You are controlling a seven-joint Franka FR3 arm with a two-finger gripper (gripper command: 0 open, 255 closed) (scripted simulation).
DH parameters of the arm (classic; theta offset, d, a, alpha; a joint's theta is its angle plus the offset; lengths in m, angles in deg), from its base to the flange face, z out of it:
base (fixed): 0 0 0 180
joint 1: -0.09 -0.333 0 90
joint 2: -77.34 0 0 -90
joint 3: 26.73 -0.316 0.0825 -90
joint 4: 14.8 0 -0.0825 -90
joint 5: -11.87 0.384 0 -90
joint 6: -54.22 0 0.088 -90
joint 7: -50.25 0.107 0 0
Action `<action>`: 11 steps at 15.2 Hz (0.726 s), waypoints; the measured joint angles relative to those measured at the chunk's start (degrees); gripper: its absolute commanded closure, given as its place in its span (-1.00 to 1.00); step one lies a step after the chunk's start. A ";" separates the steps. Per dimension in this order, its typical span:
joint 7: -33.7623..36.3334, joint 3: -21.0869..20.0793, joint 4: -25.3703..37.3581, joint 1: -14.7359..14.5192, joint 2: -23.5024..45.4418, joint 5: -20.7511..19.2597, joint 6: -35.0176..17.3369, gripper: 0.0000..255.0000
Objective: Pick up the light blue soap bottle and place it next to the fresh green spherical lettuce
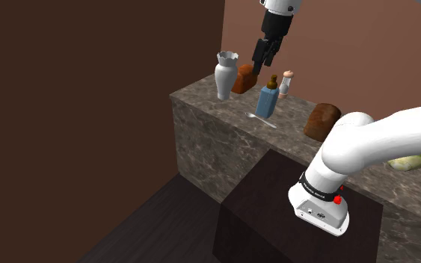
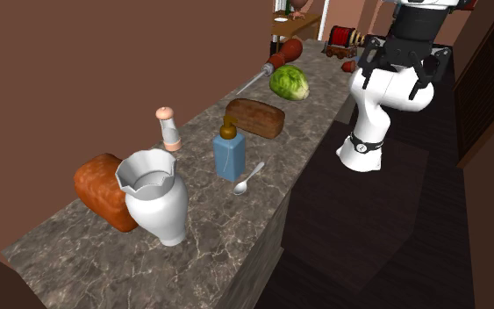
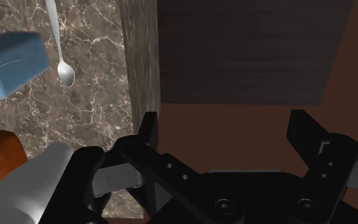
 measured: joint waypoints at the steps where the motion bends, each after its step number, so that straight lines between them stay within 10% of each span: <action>1: 0.00 0.00 0.00 0.00 0.00 0.00 0.00 -1.00; 11: -11.78 10.99 -2.24 3.42 5.02 -6.05 -6.95 -1.00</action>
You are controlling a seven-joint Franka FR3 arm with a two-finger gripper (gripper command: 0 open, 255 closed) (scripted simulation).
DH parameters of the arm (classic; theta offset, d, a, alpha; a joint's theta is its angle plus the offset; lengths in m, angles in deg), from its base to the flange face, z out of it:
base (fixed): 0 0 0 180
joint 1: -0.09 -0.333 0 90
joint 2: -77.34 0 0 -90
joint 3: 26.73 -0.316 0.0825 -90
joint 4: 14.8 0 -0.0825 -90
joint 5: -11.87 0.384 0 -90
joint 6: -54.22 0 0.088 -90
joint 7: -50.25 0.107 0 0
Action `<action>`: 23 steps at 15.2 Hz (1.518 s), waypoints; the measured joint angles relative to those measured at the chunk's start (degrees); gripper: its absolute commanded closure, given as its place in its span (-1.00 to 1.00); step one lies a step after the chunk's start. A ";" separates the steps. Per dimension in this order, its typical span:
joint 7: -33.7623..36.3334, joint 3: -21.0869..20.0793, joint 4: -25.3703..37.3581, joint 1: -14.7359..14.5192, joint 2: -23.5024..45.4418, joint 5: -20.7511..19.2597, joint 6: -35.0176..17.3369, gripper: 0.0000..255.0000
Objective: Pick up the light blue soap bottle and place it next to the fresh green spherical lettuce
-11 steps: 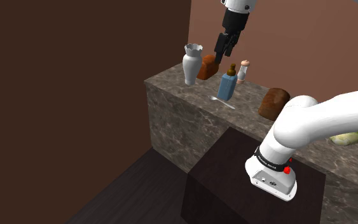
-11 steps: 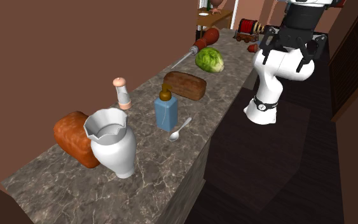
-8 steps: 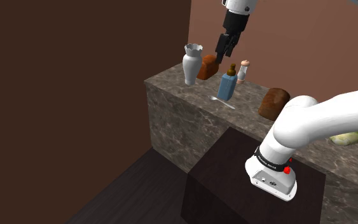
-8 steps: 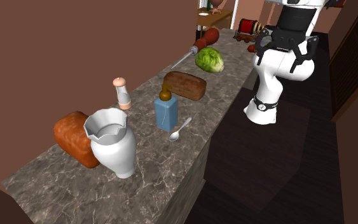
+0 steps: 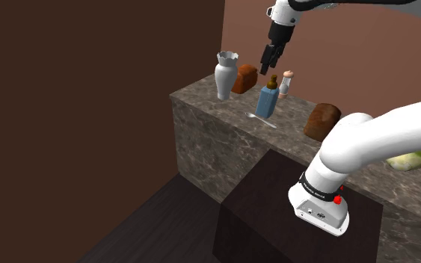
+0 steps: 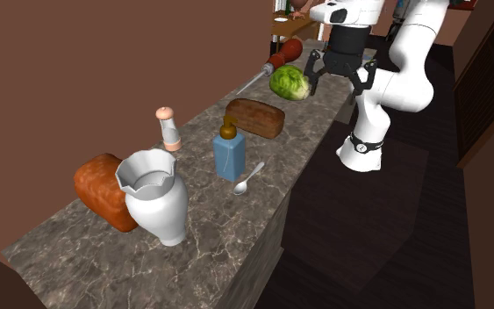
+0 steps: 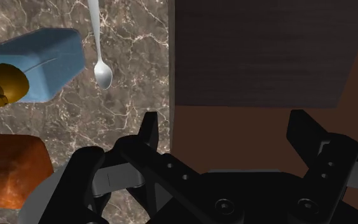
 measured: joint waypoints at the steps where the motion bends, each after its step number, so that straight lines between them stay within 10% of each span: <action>1: -1.27 1.20 0.13 0.29 1.10 -0.52 -0.98 -1.00; 13: -17.82 16.13 6.54 2.51 17.40 -2.86 -10.94 -1.00; 23: -33.26 26.43 18.14 2.96 36.27 5.07 -16.04 -1.00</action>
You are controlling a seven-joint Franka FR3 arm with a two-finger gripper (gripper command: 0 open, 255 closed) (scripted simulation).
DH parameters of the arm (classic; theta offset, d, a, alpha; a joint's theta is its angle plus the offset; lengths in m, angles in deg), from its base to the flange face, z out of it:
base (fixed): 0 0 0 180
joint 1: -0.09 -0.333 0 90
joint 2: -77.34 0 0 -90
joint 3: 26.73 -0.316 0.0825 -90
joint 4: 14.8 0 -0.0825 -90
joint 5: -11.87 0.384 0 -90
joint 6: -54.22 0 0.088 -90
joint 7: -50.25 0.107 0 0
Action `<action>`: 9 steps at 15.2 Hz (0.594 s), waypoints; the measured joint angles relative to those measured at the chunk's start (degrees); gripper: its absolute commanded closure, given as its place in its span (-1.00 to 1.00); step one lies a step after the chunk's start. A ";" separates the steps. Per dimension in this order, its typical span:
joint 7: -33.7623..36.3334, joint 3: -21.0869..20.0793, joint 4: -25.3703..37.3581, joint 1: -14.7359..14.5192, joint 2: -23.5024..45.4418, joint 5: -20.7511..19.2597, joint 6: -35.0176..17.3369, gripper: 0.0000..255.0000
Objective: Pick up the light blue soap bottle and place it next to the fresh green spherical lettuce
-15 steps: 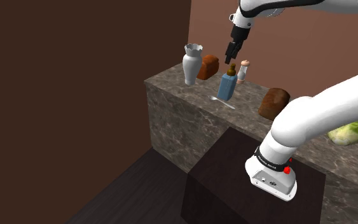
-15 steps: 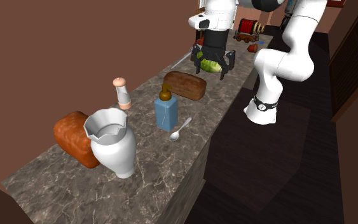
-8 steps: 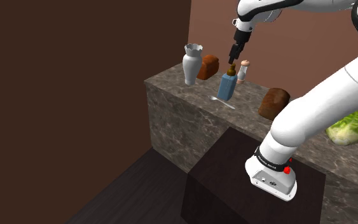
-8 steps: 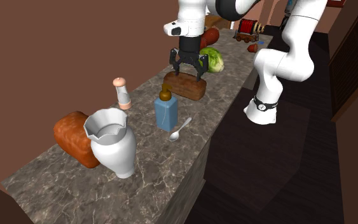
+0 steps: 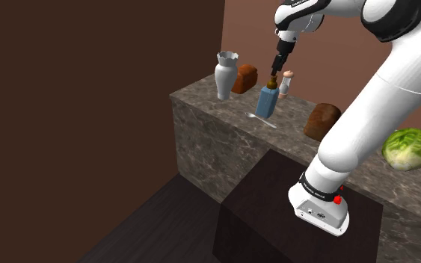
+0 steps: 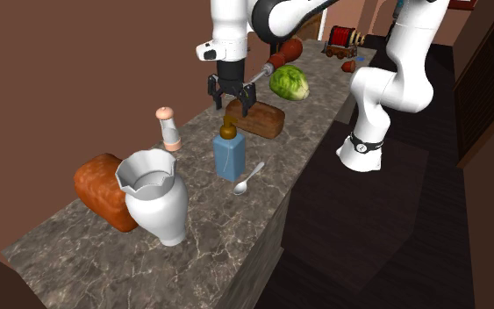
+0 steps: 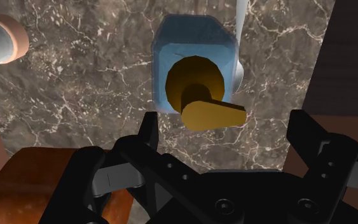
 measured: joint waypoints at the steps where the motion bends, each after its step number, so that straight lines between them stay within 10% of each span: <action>1: -0.47 0.19 -0.22 0.07 0.56 0.33 -0.66 -1.00; 9: -1.67 0.49 -2.96 0.09 2.82 1.87 -5.24 -1.00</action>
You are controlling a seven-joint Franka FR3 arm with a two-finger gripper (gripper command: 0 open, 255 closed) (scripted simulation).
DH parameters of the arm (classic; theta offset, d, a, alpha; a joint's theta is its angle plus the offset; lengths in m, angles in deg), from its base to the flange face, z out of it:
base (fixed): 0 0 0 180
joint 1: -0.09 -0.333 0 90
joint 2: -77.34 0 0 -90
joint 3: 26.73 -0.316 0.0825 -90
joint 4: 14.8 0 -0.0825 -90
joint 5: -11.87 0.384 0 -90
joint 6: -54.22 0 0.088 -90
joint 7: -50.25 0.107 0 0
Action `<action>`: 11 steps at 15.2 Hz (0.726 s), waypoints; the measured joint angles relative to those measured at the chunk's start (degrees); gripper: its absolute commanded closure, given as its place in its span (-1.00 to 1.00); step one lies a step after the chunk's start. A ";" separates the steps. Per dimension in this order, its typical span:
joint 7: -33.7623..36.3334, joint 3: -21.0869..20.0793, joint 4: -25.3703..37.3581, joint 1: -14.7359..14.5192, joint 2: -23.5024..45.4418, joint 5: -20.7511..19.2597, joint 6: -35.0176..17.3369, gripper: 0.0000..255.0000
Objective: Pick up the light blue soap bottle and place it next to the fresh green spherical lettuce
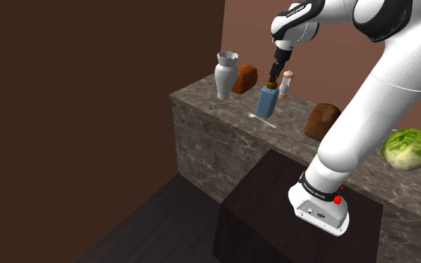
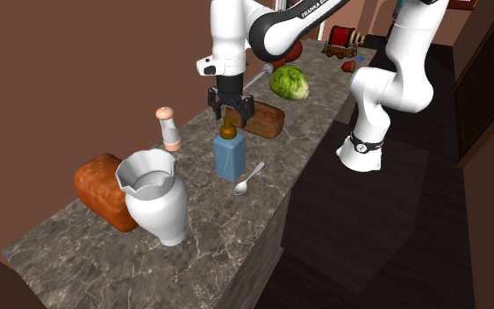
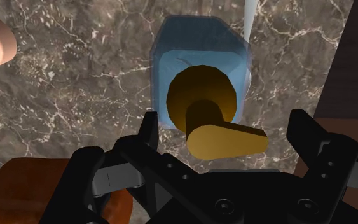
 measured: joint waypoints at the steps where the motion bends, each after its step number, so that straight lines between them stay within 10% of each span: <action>1: -0.01 0.00 -0.08 -0.01 0.02 0.02 -0.10 -1.00; 4: -0.02 0.00 -0.12 -0.01 0.07 0.05 -0.19 -1.00; 5: -0.02 0.00 -0.12 -0.01 0.07 0.05 -0.19 1.00; 11: -0.01 -0.01 -0.13 -0.01 0.02 0.03 -0.20 1.00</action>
